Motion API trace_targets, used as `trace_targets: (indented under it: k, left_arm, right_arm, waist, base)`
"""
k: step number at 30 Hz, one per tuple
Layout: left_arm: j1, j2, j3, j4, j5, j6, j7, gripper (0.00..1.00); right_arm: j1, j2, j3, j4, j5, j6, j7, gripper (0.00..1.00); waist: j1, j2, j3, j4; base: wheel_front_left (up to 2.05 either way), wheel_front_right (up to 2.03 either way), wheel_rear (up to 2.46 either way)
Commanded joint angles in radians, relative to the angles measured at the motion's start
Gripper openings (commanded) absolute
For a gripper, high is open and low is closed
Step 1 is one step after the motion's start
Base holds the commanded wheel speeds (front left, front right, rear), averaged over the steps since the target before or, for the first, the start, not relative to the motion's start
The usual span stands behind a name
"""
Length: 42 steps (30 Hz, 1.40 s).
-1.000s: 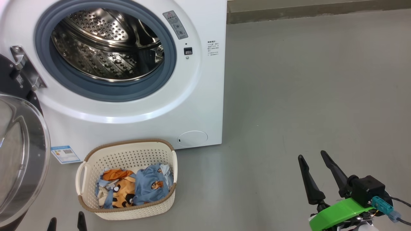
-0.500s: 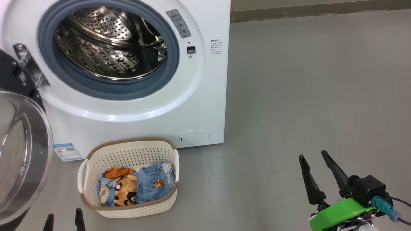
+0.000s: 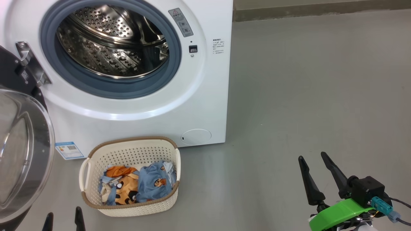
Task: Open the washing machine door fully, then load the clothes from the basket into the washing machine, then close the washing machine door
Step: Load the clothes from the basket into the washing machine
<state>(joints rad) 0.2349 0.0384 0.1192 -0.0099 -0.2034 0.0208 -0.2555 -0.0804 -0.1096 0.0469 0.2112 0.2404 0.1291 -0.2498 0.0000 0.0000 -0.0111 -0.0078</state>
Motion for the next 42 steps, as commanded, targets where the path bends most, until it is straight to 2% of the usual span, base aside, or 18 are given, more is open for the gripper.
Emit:
trace_targets:
  k: [1, 12, 30, 42]
  left_arm:
    - [-0.051, 0.012, 0.034, -0.029, 0.012, -0.001, -0.006, 1.00]
    - [-0.054, 0.012, 0.035, -0.016, 0.004, -0.002, -0.006, 1.00]
    - [-0.062, 0.012, 0.046, -0.022, -0.002, 0.022, -0.006, 1.00]
    - [-0.056, 0.012, 0.028, -0.020, 0.006, 0.014, -0.006, 1.00]
  right_arm:
    - [-0.009, -0.003, 0.019, -0.020, 0.001, 0.002, -0.012, 1.00]
    - [-0.011, -0.006, 0.023, -0.018, 0.006, 0.002, -0.012, 1.00]
    - [-0.012, -0.013, 0.021, -0.018, 0.015, 0.002, -0.012, 1.00]
    - [-0.011, -0.012, 0.020, -0.020, 0.015, 0.002, -0.012, 1.00]
  waist:
    - [0.0000, 0.0000, 0.000, 0.002]
    - [0.0000, 0.0000, 0.003, 0.012]
    - [0.0000, 0.0000, 0.018, 0.016]
    - [0.0000, 0.0000, 0.029, 0.018]
  base:
    - [0.00, 0.00, 0.00]
    - [0.31, -0.31, 0.00]
    - [1.69, -1.69, 0.00]
    - [0.48, -0.48, 0.00]
